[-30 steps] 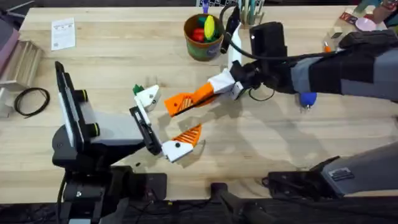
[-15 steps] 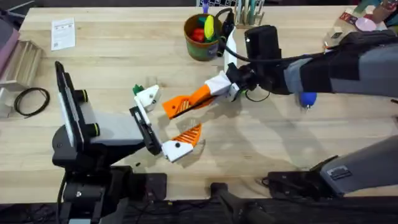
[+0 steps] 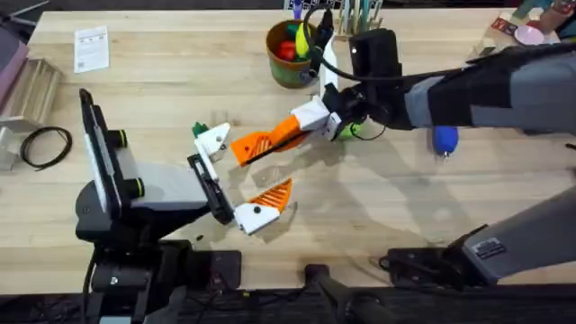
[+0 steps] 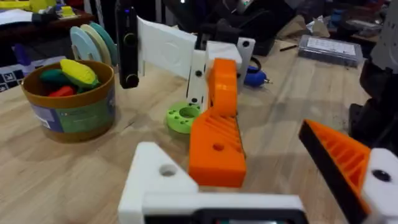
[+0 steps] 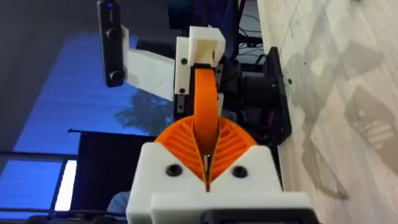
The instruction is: Pick up the gripper from the table and insert it into the empty holder that is missing its gripper. Then pick up a screw, insert it into the mounting hole, and use the screwdriver to tighten it. Finally, clean up the table by picking up the vegetable and placing it into the bucket.
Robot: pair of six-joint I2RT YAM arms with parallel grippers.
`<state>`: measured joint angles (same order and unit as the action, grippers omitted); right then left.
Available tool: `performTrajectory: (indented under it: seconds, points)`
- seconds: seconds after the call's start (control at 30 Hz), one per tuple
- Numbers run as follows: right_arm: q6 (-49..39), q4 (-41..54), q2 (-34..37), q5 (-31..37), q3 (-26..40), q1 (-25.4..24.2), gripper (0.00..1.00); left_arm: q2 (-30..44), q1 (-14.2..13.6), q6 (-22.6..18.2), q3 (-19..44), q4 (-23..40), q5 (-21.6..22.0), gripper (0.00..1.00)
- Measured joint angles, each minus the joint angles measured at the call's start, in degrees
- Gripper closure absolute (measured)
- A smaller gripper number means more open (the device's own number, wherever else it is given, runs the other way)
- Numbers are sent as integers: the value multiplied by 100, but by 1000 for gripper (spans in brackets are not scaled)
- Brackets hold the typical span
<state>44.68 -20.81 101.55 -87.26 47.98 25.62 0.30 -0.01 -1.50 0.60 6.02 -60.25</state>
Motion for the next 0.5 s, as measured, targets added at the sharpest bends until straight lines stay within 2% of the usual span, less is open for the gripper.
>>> performTrajectory:
  seconds: [0.5]
  points:
    - [57,-1,194,0,257,76,993,0,0,0,0,0,0,15]
